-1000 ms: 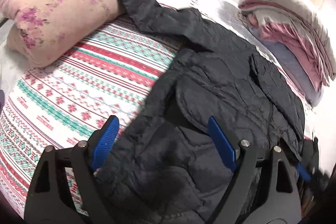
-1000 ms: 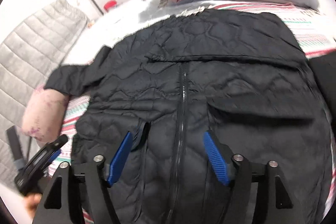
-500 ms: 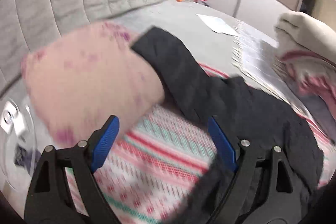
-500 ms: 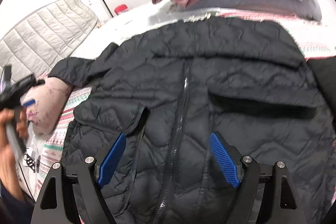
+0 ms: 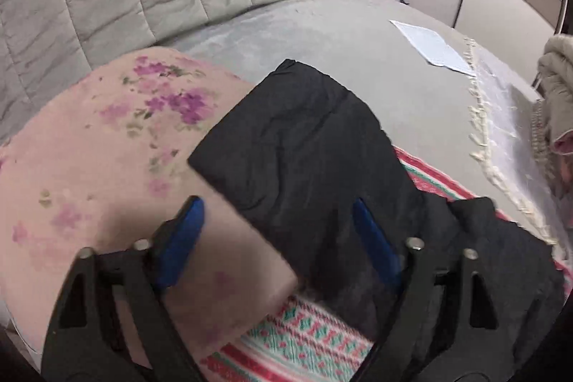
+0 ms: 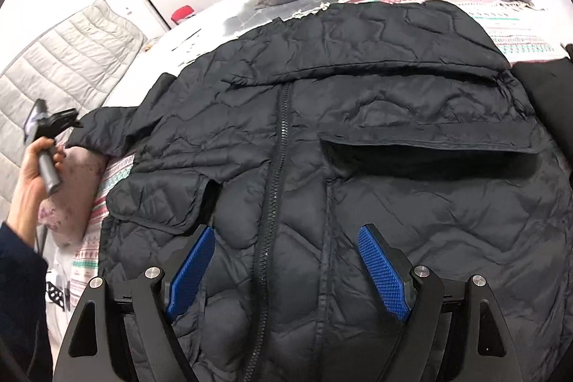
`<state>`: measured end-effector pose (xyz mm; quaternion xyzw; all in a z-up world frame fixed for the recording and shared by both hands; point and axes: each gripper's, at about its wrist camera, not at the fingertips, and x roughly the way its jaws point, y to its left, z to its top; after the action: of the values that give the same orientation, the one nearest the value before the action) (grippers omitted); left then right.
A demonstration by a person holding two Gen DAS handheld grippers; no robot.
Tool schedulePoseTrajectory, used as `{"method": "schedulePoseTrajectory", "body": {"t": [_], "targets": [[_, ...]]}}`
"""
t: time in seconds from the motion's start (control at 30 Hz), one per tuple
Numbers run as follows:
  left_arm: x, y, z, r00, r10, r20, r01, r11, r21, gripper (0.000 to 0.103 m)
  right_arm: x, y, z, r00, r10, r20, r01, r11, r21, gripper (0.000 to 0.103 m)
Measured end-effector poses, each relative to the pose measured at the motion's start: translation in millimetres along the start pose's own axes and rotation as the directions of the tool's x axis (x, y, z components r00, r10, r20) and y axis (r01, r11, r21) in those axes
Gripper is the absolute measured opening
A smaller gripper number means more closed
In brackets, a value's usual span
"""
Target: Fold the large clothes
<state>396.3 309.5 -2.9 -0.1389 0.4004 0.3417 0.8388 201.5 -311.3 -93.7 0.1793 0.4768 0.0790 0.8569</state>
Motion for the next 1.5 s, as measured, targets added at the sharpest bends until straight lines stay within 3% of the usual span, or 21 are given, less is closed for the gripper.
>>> {"method": "schedulePoseTrajectory", "body": {"t": [0.03, 0.07, 0.1, 0.2, 0.33, 0.47, 0.57, 0.67, 0.7, 0.73, 0.8, 0.83, 0.87, 0.93, 1.03, 1.1, 1.13, 1.2, 1.3, 1.43, 1.5], "targets": [[4.4, -5.4, -3.4, 1.0, 0.02, 0.013, -0.021, 0.999, 0.029, 0.04, -0.7, 1.0, 0.0, 1.0, 0.002, 0.005, -0.002, 1.0, -0.005, 0.084], [7.0, -6.9, -5.2, 1.0, 0.02, 0.009, -0.02, 0.999, 0.039, 0.017, -1.8, 0.4, 0.4, 1.0, 0.006, 0.011, -0.006, 1.0, -0.005, 0.084], [8.3, -5.4, -6.0, 1.0, -0.007, 0.005, 0.007, 1.0, 0.026, 0.009, -2.1, -0.9, 1.2, 1.0, 0.009, 0.017, -0.009, 1.0, 0.002, 0.084], [-8.6, -0.5, -5.5, 0.998, -0.035, 0.053, 0.037, 0.998, -0.043, 0.006, -3.6, -13.2, 4.5, 1.0, 0.011, 0.026, -0.013, 0.999, 0.053, 0.084], [-68.9, -21.8, -0.7, 0.976, -0.101, 0.195, 0.101, 0.995, 0.01, 0.005, -8.5, -39.8, 9.7, 0.999, 0.031, 0.044, -0.038, 0.987, 0.158, 0.084], [-155.7, -63.8, -13.9, 0.9, -0.292, 0.323, 0.263, 0.956, 0.133, 0.005, -18.6, -66.7, 13.7, 0.996, 0.046, 0.082, -0.066, 0.963, 0.261, 0.084], [-211.0, -99.1, -38.0, 0.823, -0.468, 0.322, 0.417, 0.883, 0.217, 0.006, -22.3, -88.8, 15.6, 0.994, 0.048, 0.095, -0.078, 0.936, 0.342, 0.084], [-256.3, -140.1, -75.9, 0.763, -0.583, 0.281, 0.485, 0.803, 0.347, 0.006, -27.4, -115.3, 14.4, 0.992, 0.052, 0.119, -0.099, 0.895, 0.436, 0.084], [-266.2, -150.6, -88.5, 0.737, -0.627, 0.253, 0.526, 0.767, 0.367, 0.006, -30.0, -123.7, 13.7, 0.99, 0.054, 0.128, -0.108, 0.88, 0.463, 0.084], [-276.2, -165.9, -106.8, 0.683, -0.706, 0.189, 0.611, 0.693, 0.382, 0.007, -31.6, -128.7, 14.5, 0.989, 0.055, 0.134, -0.113, 0.871, 0.478, 0.084], [-282.3, -187.6, -133.6, 0.611, -0.787, 0.086, 0.709, 0.592, 0.383, 0.021, -37.2, -142.4, 13.5, 0.987, 0.048, 0.153, -0.121, 0.85, 0.512, 0.084], [-282.6, -205.4, -156.3, 0.567, -0.824, -0.01, 0.763, 0.52, 0.384, 0.046, -38.6, -146.7, 13.0, 0.986, 0.041, 0.159, -0.119, 0.846, 0.52, 0.084], [-281.9, -215.0, -171.8, 0.548, -0.834, -0.058, 0.786, 0.49, 0.377, 0.073, -39.2, -150.9, 13.1, 0.987, 0.032, 0.159, -0.112, 0.844, 0.524, 0.084], [-280.9, -228.2, -205.7, 0.524, -0.842, -0.126, 0.807, 0.444, 0.389, 0.081, -38.2, -156.6, 12.6, 0.988, 0.022, 0.152, -0.101, 0.839, 0.535, 0.084], [-274.7, -230.6, -229.1, 0.547, -0.814, -0.195, 0.79, 0.426, 0.44, 0.081, -33.8, -161.3, 10.1, 0.989, 0.04, 0.143, -0.114, 0.821, 0.56, 0.084], [-266.6, -213.8, -233.7, 0.579, -0.79, -0.202, 0.776, 0.457, 0.435, 0.081, -34.0, -161.2, 10.5, 0.988, 0.05, 0.146, -0.124, 0.82, 0.559, 0.084], [-261.1, -198.9, -228.6, 0.607, -0.768, -0.202, 0.763, 0.493, 0.419, 0.081, -34.3, -160.6, 10.6, 0.987, 0.052, 0.149, -0.127, 0.821, 0.556, 0.084], [-254.4, -174.4, -220.1, 0.636, -0.747, -0.195, 0.75, 0.538, 0.385, 0.081, -35.9, -160.6, 10.6, 0.987, 0.053, 0.155, -0.131, 0.821, 0.556, 0.084], [-240.5, -113.6, -211.7, 0.707, -0.687, -0.167, 0.701, 0.649, 0.295, 0.081, -37.5, -162.1, 8.7, 0.986, 0.062, 0.156, -0.14, 0.816, 0.561, 0.084], [-228.9, -37.4, -218.4, 0.879, -0.454, -0.147, 0.477, 0.841, 0.255, 0.081, -38.6, -161.2, 8.3, 0.987, 0.052, 0.152, -0.129, 0.818, 0.56, 0.084], [-231.2, -12.7, -226.0, 0.903, -0.409, -0.129, 0.429, 0.866, 0.258, 0.081, -38.5, -151.9, 10.9, 0.99, 0.032, 0.138, -0.101, 0.844, 0.527, 0.084]]}}
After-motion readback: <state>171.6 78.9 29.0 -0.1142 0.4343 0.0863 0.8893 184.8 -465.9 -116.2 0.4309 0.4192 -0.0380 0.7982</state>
